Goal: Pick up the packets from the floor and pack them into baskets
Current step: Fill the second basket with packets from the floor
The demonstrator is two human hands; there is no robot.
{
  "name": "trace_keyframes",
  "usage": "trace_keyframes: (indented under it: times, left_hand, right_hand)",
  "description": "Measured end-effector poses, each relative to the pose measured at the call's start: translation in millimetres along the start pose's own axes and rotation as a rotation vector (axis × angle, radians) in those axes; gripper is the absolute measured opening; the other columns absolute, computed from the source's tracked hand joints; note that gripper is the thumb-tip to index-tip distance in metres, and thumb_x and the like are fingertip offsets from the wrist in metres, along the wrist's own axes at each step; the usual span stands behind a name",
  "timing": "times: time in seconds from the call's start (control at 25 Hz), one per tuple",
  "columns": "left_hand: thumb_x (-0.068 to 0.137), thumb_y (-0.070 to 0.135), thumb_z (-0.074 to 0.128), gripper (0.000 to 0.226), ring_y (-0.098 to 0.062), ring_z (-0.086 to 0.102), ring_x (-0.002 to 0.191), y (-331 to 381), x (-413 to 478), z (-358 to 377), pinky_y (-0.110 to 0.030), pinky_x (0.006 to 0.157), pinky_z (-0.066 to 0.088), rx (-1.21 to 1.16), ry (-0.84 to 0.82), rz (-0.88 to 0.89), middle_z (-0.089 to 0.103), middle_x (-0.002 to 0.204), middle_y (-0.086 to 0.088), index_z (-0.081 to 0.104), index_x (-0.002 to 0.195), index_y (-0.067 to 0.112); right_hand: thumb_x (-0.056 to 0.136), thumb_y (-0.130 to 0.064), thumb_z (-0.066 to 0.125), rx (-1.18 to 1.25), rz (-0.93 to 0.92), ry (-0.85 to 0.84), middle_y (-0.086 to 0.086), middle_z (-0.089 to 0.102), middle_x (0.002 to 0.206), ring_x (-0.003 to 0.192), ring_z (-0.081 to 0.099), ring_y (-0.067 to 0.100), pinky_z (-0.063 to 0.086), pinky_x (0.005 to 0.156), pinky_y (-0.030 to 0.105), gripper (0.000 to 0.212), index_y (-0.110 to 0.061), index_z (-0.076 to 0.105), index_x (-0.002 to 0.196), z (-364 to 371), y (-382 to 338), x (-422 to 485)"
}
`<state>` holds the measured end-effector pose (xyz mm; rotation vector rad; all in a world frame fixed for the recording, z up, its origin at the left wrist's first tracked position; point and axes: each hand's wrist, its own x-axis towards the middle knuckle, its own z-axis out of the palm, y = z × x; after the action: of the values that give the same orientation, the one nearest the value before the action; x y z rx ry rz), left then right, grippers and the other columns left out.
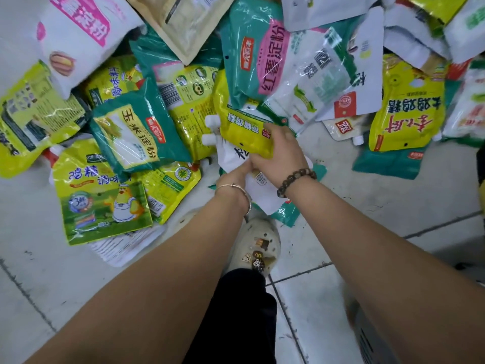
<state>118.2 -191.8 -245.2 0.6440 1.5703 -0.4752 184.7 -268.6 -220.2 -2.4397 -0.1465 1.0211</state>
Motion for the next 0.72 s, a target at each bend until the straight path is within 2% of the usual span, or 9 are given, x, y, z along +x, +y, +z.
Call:
trace_keyframes:
  times: [0.08,0.12,0.2,0.28,0.36,0.48,0.6,0.72]
  left_hand:
    - [0.082,0.031,0.068,0.029,-0.022,0.06,0.078,3.7,0.5,3.8,-0.036,0.083,0.051,0.084,0.076,-0.001,0.063,0.085,-0.008,0.06,0.096,0.007]
    - [0.082,0.033,0.068,0.03,-0.022,0.06,0.077,4.8,-2.4,3.1,-0.035,0.081,0.05,0.094,0.109,0.007,0.063,0.085,-0.009,0.059,0.094,0.007]
    - [0.083,0.028,0.069,0.031,-0.027,0.062,0.085,5.4,-10.1,-8.1,-0.041,0.087,0.051,0.045,0.15,0.046,0.065,0.098,-0.013,0.058,0.1,0.004]
    - [0.084,0.016,0.068,0.023,-0.029,0.062,0.087,3.1,-25.3,-28.7,-0.045,0.088,0.05,-0.065,0.177,0.11,0.063,0.101,-0.014,0.059,0.104,0.007]
    - [0.084,0.011,0.067,0.027,-0.027,0.06,0.088,3.7,-43.4,-51.4,-0.044,0.088,0.049,-0.03,0.259,0.185,0.062,0.1,-0.013,0.06,0.11,0.005]
    - [0.084,0.008,0.066,0.021,-0.028,0.061,0.094,7.3,-57.4,-84.9,-0.045,0.091,0.048,0.013,0.311,0.25,0.062,0.102,-0.01,0.061,0.104,0.011]
    - [0.083,0.012,0.068,0.019,-0.033,0.063,0.099,10.1,-57.0,-106.7,-0.05,0.094,0.048,0.075,0.358,0.241,0.066,0.107,-0.013,0.061,0.101,0.016]
    - [0.085,0.008,0.065,0.019,-0.03,0.063,0.093,16.6,-52.0,-109.3,-0.046,0.09,0.049,0.048,0.341,0.261,0.064,0.101,-0.011,0.06,0.102,0.015]
  right_hand:
    - [0.08,-0.028,0.067,0.018,-0.019,0.017,0.01,0.04,0.138,0.125,0.042,0.027,0.041,0.099,0.041,0.068,-0.018,0.037,0.14,3.0,-6.4,3.9]
    - [0.08,-0.028,0.067,-0.004,-0.028,0.019,0.01,0.04,0.139,0.125,0.04,0.028,0.04,0.1,0.041,0.069,-0.018,0.036,0.141,3.2,-9.1,5.8]
    - [0.08,-0.031,0.067,-0.042,-0.048,0.012,0.01,0.039,0.14,0.127,0.039,0.028,0.039,0.101,0.04,0.071,-0.019,0.034,0.142,2.2,-15.1,8.4]
    - [0.079,-0.036,0.068,-0.078,-0.085,-0.01,0.009,0.037,0.143,0.128,0.038,0.027,0.037,0.103,0.04,0.074,-0.02,0.033,0.142,0.9,-21.0,8.6]
    - [0.078,-0.04,0.068,-0.145,-0.109,-0.047,0.008,0.033,0.147,0.132,0.034,0.026,0.033,0.107,0.04,0.078,-0.021,0.029,0.144,0.8,-26.1,9.0]
    - [0.078,-0.046,0.068,-0.288,-0.076,-0.084,0.009,0.017,0.155,0.141,0.02,0.025,0.023,0.114,0.043,0.09,-0.023,0.016,0.149,4.1,-29.9,12.3]
    - [0.082,-0.043,0.067,-0.418,0.028,-0.088,0.009,-0.005,0.158,0.146,0.003,0.026,0.009,0.117,0.048,0.1,-0.022,-0.002,0.15,19.7,-34.6,16.4]
    - [0.091,-0.032,0.058,-0.423,0.119,-0.02,0.009,-0.015,0.157,0.145,-0.004,0.028,0.004,0.116,0.05,0.086,-0.023,-0.004,0.15,39.3,-42.3,22.8]
